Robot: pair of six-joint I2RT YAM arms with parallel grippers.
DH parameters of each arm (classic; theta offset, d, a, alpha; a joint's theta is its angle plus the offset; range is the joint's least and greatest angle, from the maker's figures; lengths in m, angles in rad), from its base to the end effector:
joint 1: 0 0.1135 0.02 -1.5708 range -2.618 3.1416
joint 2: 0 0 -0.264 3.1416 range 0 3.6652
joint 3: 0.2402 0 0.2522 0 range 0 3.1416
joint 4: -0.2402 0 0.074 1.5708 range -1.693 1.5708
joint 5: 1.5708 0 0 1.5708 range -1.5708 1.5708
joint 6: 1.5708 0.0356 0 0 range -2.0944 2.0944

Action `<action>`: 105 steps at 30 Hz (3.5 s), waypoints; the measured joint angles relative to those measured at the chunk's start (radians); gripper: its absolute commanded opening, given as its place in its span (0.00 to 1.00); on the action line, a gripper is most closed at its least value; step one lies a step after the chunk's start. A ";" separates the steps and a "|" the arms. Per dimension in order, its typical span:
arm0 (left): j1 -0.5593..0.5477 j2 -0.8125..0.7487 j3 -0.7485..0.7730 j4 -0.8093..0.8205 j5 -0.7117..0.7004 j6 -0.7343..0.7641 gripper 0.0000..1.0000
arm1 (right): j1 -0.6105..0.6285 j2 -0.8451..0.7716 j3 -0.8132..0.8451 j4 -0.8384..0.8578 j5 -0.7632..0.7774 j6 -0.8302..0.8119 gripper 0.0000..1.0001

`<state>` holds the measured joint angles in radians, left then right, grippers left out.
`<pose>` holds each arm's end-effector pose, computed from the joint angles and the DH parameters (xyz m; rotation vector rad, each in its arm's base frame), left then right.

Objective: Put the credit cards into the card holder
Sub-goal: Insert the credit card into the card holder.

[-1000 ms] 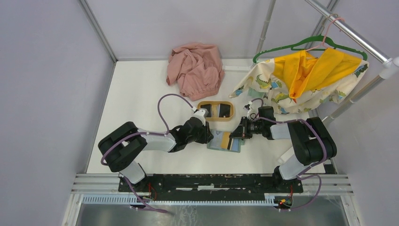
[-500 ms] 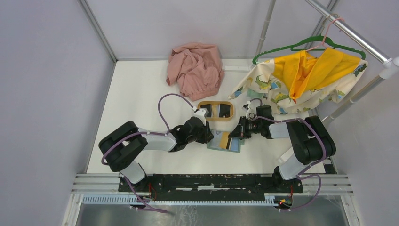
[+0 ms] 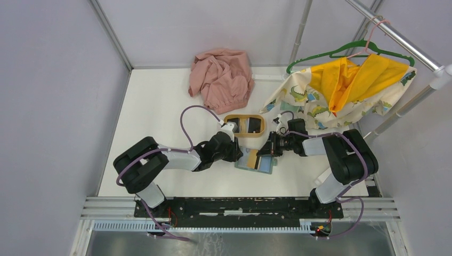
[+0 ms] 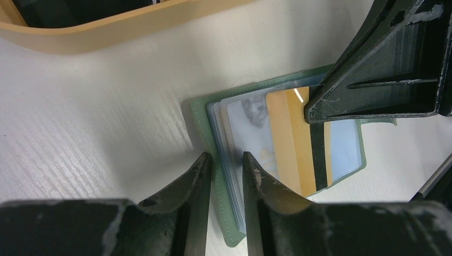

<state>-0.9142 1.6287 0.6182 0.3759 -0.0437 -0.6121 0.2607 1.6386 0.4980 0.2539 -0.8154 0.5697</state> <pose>0.1871 -0.2403 0.1365 0.3242 2.3003 -0.7751 0.2414 0.0912 0.1030 0.0049 2.5408 1.3531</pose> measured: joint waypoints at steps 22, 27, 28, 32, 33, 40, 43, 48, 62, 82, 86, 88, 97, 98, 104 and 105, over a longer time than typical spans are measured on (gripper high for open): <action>-0.089 -0.177 0.005 -0.104 -0.010 -0.003 0.42 | 0.008 0.019 0.000 0.026 -0.012 0.021 0.13; -0.223 -0.084 0.137 -0.154 -0.065 -0.040 0.30 | 0.008 0.021 0.000 0.026 -0.012 0.021 0.13; -0.246 -0.051 0.172 -0.167 -0.081 -0.046 0.29 | 0.008 0.021 0.000 0.026 -0.012 0.021 0.13; -0.309 0.069 0.285 -0.230 -0.145 -0.064 0.29 | 0.008 0.021 0.000 0.026 -0.012 0.021 0.13; -0.316 0.093 0.303 -0.245 -0.157 -0.066 0.29 | 0.008 0.021 0.000 0.026 -0.012 0.021 0.13; -0.319 0.195 0.377 -0.334 -0.217 -0.075 0.30 | 0.008 0.021 0.000 0.026 -0.012 0.021 0.14; -0.319 0.208 0.397 -0.346 -0.224 -0.075 0.33 | 0.008 0.023 0.000 0.026 -0.012 0.021 0.14; -0.319 0.229 0.426 -0.356 -0.241 -0.074 0.38 | 0.008 0.024 0.000 0.028 -0.013 0.021 0.16; -0.321 0.243 0.456 -0.387 -0.299 -0.074 0.52 | 0.009 0.026 0.001 0.029 -0.015 0.020 0.25; -0.312 0.243 0.464 -0.422 -0.350 -0.074 0.63 | 0.013 0.026 0.023 0.017 -0.077 -0.002 0.54; -0.309 0.242 0.463 -0.423 -0.349 -0.074 0.63 | 0.012 0.026 0.036 0.010 -0.085 -0.016 0.58; -0.307 0.236 0.458 -0.421 -0.346 -0.072 0.63 | 0.012 0.025 0.040 0.006 -0.086 -0.022 0.58; -0.291 0.156 0.411 -0.434 -0.366 -0.066 0.60 | 0.013 0.019 0.042 0.000 -0.093 -0.047 0.58; -0.291 0.146 0.403 -0.433 -0.369 -0.058 0.59 | 0.013 0.017 0.042 -0.002 -0.093 -0.052 0.58; -0.287 0.021 0.315 -0.415 -0.367 -0.014 0.58 | 0.014 -0.005 0.043 -0.025 -0.074 -0.101 0.49; -0.285 -0.019 0.289 -0.404 -0.368 -0.003 0.58 | 0.014 -0.010 0.043 -0.034 -0.066 -0.119 0.47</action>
<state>-1.1992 1.6100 0.9070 -0.0280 -0.4114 -0.6155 0.2752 1.6283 0.5415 0.2203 -0.8818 0.4511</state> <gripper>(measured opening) 0.587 0.530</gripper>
